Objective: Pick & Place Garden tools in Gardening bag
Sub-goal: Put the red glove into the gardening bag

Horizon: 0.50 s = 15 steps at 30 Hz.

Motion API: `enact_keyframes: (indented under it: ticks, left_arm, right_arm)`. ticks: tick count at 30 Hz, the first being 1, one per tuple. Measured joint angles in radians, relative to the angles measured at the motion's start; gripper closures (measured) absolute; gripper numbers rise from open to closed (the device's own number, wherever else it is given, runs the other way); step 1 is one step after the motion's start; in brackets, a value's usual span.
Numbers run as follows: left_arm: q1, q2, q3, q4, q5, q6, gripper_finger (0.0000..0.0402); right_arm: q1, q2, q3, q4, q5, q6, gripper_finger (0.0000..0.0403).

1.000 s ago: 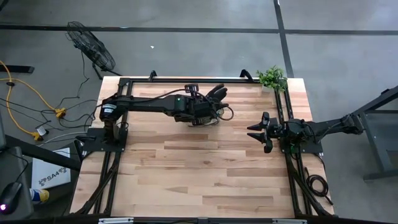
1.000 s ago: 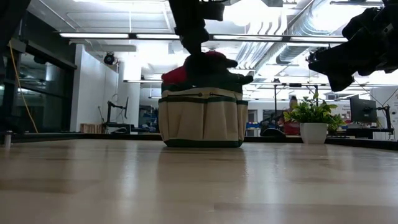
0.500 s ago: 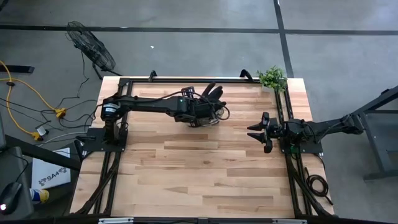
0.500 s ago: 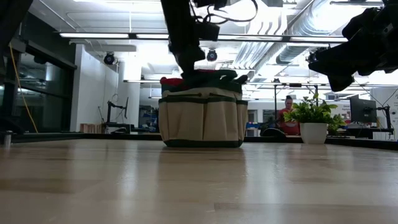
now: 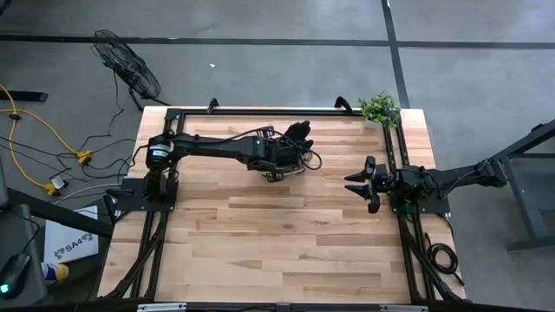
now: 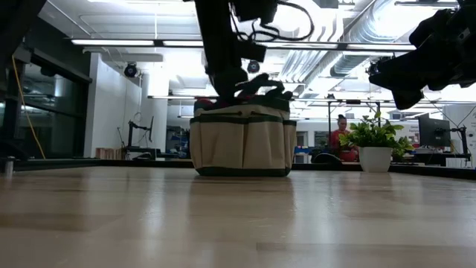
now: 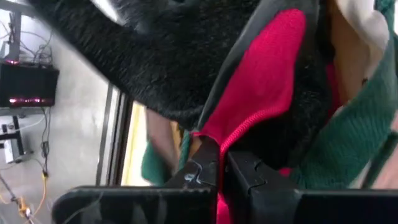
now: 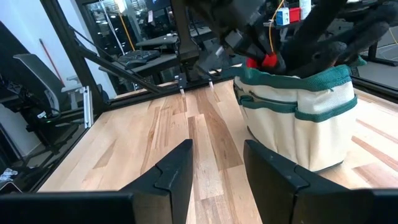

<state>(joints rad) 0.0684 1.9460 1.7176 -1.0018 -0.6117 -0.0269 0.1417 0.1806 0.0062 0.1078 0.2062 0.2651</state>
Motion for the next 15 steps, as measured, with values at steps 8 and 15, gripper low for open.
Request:
enact_keyframes:
  ticks: [8,15]
  left_arm:
    - [0.024,0.042,0.000,0.020,0.063,0.022,0.0401]
    - [0.039,0.077,0.004,0.013,0.129,0.022,0.0401]
  right_arm:
    - [0.000,0.000,0.000,0.000,0.000,0.000,0.0268]
    - [0.000,0.000,0.000,0.000,0.000,0.000,0.0268]
